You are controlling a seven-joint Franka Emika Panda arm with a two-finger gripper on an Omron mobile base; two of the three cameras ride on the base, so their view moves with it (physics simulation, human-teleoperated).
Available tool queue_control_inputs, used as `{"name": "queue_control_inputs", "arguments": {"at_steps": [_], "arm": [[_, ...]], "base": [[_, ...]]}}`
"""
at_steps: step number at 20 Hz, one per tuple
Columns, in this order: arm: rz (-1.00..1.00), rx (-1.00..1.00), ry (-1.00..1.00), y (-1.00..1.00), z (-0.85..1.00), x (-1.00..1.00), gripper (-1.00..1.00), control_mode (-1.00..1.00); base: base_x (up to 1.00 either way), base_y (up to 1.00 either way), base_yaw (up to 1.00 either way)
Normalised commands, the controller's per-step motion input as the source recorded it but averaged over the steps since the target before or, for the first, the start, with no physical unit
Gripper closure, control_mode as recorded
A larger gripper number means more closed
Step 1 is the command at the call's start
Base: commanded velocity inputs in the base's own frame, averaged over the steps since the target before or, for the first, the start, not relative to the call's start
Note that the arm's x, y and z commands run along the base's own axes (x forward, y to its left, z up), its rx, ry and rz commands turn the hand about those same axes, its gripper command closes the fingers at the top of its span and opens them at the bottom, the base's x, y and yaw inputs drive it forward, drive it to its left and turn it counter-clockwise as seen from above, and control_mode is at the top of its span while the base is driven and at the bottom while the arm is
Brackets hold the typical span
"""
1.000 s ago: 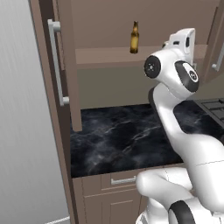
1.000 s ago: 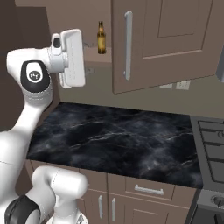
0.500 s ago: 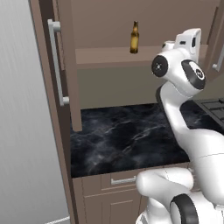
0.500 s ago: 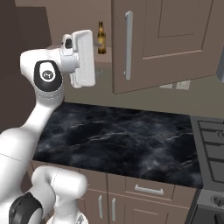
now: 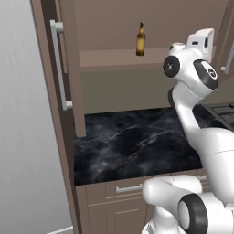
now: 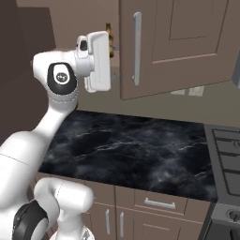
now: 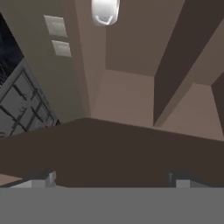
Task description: Open the cabinet directly in front. Then move the beer and the mug to the dining counter with the candle on it.
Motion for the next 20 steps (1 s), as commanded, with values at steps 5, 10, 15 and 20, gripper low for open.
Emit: {"name": "queue_control_inputs", "arguments": {"at_steps": [5, 10, 15, 20], "arm": [[-0.04, 0.00, 0.00, -0.18, 0.00, 0.11, -1.00, -1.00], [-0.12, 0.00, 0.00, -0.52, 0.00, -0.22, -1.00, -1.00], [-0.22, 0.00, -0.01, -0.95, 0.00, -0.58, -1.00, -1.00], [-0.27, 0.00, -0.02, -1.00, 0.00, -0.67, -1.00, -1.00]], "base": [[0.00, 0.00, 0.00], [0.00, 0.00, 0.00], [0.00, 0.00, 0.00], [0.00, 0.00, 0.00]]}}
